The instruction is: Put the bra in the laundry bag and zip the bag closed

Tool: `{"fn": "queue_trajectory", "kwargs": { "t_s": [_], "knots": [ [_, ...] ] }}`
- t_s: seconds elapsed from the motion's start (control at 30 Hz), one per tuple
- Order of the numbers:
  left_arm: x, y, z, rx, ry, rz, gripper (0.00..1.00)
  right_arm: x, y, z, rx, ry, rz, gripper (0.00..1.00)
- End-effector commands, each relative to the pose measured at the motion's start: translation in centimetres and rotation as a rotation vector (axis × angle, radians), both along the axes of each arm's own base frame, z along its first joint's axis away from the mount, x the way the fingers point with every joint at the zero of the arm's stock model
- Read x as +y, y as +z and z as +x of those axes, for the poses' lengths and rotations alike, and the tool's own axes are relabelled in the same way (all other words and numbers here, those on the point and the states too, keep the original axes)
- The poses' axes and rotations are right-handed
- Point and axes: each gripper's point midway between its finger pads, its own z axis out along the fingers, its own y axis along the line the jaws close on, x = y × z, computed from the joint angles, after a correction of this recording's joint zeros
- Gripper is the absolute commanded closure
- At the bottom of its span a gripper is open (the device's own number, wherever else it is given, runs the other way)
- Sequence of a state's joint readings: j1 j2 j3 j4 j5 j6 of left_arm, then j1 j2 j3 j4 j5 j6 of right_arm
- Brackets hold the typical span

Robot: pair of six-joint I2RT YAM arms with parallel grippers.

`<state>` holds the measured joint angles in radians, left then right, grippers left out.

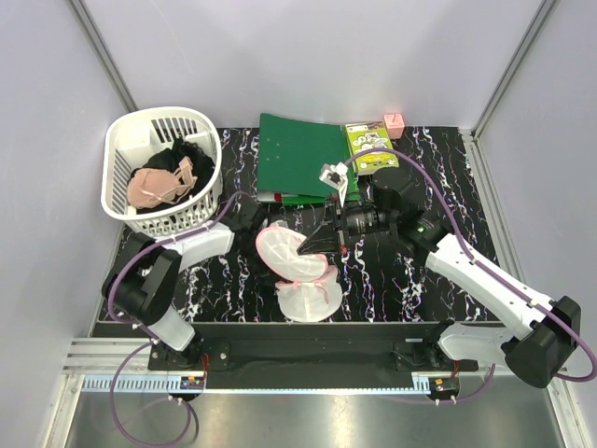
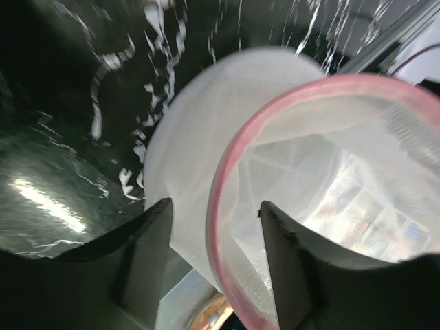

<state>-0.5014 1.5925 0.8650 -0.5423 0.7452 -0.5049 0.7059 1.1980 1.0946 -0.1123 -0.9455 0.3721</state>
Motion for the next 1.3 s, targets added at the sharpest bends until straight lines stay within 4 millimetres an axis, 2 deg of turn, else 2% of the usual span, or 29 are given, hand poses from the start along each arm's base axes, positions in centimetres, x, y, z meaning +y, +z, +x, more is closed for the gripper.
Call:
{"fn": "queue_trajectory", "kwargs": {
  "t_s": [0.0,0.03,0.1,0.13,0.2,0.23,0.37,0.4,0.47,0.5,0.53,0.57,0.63,0.7,0.77,0.8,0.83,0.87,0.9,0.93,0.97,1.0,1.07,1.1,1.13,1.17,1.2,1.23,1.27],
  "knots": [
    [-0.6,-0.7,-0.7,0.017,-0.038,-0.010,0.52,-0.3,1.7,-0.4,-0.026,0.014,0.066,1.00],
    [-0.8,-0.6,-0.3,0.007,-0.037,-0.014,0.61,-0.3,1.6,-0.4,-0.020,0.012,0.067,1.00],
    [-0.8,-0.7,0.5,-0.007,-0.026,-0.002,0.73,-0.2,1.9,-0.3,-0.030,0.013,0.085,1.00],
    [-0.5,-0.4,1.4,-0.022,0.001,0.004,0.85,-0.2,1.8,-0.4,-0.030,0.017,0.085,1.00],
    [0.5,0.4,3.3,-0.094,0.061,0.041,0.98,-0.4,1.3,-0.7,-0.028,0.025,0.077,1.00],
    [1.4,1.3,4.9,-0.139,0.109,0.048,1.00,-0.5,1.0,-0.8,-0.029,0.035,0.074,1.00],
    [5.3,4.5,9.0,-0.298,0.289,0.115,1.00,-1.3,-2.0,-0.4,-0.062,0.020,0.016,0.99],
    [6.5,6.2,9.8,-0.344,0.356,0.110,1.00,-1.4,-2.9,-0.1,-0.057,-0.003,-0.020,0.97],
    [8.0,6.9,10.6,-0.391,0.433,0.147,1.00,-1.6,-3.7,0.6,-0.137,-0.017,-0.041,0.92],
    [8.6,7.9,10.8,-0.427,0.473,0.146,1.00,-1.8,-4.1,1.3,-0.172,-0.062,-0.064,0.88],
    [9.0,8.0,10.8,-0.444,0.495,0.157,1.00,-2.0,-4.4,1.8,-0.200,-0.088,-0.076,0.74],
    [9.5,7.3,10.6,-0.447,0.517,0.175,1.00,-2.3,-4.8,2.4,-0.269,-0.108,-0.087,0.63],
    [9.6,7.1,10.1,-0.430,0.555,0.165,1.00,-2.8,-6.2,3.6,-0.327,-0.164,-0.139,0.52],
    [9.7,5.7,9.2,-0.390,0.600,0.160,1.00,-3.9,-8.3,4.2,-0.293,-0.221,-0.239,0.51],
    [9.8,6.2,9.0,-0.420,0.635,0.137,1.00,-4.9,-9.9,3.2,-0.223,-0.239,-0.291,0.51],
    [9.9,6.0,8.9,-0.415,0.638,0.138,1.00,-5.1,-10.1,2.3,-0.177,-0.232,-0.282,0.52],
    [9.9,6.1,8.9,-0.422,0.638,0.134,1.00,-5.5,-11.4,0.9,-0.076,-0.225,-0.286,0.52],
    [10.0,6.4,9.0,-0.435,0.635,0.134,1.00,-5.5,-10.0,-0.1,-0.071,-0.220,-0.222,0.52],
    [10.0,6.8,9.2,-0.456,0.626,0.133,1.00,-5.5,-9.7,-1.2,-0.026,-0.199,-0.183,0.52],
    [10.1,7.0,9.4,-0.463,0.627,0.139,1.00,-5.7,-10.9,-2.2,0.107,-0.221,-0.179,0.50],
    [10.4,6.9,9.5,-0.463,0.637,0.160,1.00,-5.4,-9.7,-2.1,0.101,-0.240,-0.105,0.46],
    [10.6,7.0,9.6,-0.462,0.640,0.163,1.00,-5.5,-10.4,-1.2,0.148,-0.313,-0.112,0.33],
    [10.6,7.2,9.6,-0.457,0.642,0.166,1.00,-5.0,-13.2,0.5,0.350,-0.431,-0.184,0.30],
    [10.7,7.2,9.6,-0.456,0.644,0.168,1.00,-4.3,-13.5,0.6,0.394,-0.403,-0.196,0.27],
    [10.7,7.0,9.4,-0.452,0.642,0.169,1.00,-3.3,-12.6,1.1,0.420,-0.374,-0.187,0.24],
    [10.9,6.6,9.2,-0.442,0.646,0.183,1.00,-2.6,-15.7,1.7,0.521,-0.374,-0.296,0.23],
    [11.0,6.4,9.0,-0.434,0.652,0.188,1.00,-2.5,-17.0,2.8,0.548,-0.421,-0.366,0.25],
    [11.4,5.6,8.6,-0.421,0.664,0.213,1.00,-1.8,-16.3,4.3,0.534,-0.443,-0.387,0.27],
    [11.5,5.4,8.4,-0.414,0.670,0.216,1.00,-1.7,-18.9,4.6,0.580,-0.455,-0.483,0.27]
  ]
}}
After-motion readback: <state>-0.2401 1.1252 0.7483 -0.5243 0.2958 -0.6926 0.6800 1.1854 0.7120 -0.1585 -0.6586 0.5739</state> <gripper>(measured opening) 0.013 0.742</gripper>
